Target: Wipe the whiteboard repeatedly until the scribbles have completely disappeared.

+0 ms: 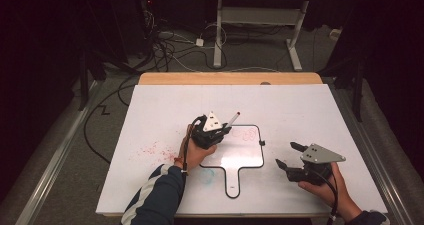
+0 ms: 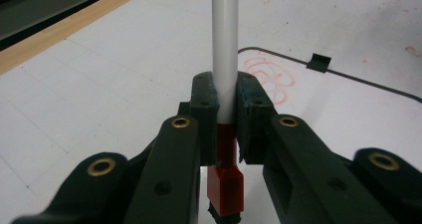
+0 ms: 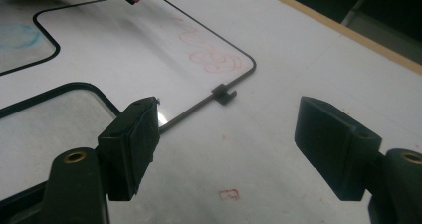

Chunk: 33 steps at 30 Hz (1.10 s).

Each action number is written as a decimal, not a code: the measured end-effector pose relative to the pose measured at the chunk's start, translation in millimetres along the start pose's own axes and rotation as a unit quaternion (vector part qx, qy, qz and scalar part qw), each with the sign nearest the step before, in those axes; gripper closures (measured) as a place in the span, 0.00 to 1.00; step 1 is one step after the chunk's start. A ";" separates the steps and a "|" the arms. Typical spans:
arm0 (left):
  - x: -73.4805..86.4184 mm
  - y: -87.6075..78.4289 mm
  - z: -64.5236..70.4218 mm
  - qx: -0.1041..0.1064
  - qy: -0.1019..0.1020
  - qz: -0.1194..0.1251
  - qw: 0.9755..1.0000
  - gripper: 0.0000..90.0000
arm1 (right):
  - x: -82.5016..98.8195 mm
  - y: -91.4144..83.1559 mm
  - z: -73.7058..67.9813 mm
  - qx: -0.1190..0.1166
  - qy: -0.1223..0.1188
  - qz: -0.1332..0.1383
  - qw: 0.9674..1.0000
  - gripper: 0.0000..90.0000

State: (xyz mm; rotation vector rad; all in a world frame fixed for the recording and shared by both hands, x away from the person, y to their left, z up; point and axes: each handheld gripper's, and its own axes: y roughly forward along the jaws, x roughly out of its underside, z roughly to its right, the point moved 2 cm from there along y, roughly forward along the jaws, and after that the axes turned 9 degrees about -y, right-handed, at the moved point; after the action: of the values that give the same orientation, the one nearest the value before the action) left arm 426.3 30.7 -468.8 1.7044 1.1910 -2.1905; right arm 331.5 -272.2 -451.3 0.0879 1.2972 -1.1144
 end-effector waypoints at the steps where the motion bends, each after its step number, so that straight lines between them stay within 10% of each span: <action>1: -1.0 0.0 1.8 0.001 0.003 0.002 1.000 0.87 | -1.2 1.2 0.7 -0.003 0.005 0.003 1.000 0.29; 11: -19.4 0.4 28.0 0.021 0.026 0.033 0.999 0.87 | -34.5 20.7 5.6 -0.044 0.041 0.050 0.997 0.37; 20: -28.9 -1.7 50.6 0.033 0.040 0.053 0.997 0.87 | -77.9 40.4 10.7 -0.078 0.108 0.103 0.986 0.44; 33: -21.3 0.9 62.2 0.032 0.042 0.051 0.997 0.87 | -93.3 57.5 -2.0 -0.100 0.103 0.106 0.984 0.84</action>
State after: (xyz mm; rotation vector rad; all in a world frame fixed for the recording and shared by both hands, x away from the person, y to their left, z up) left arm 386.6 -17.2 -447.4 1.8556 1.0375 -2.1386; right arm 382.6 -185.4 -407.8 0.1916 1.5400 -0.8036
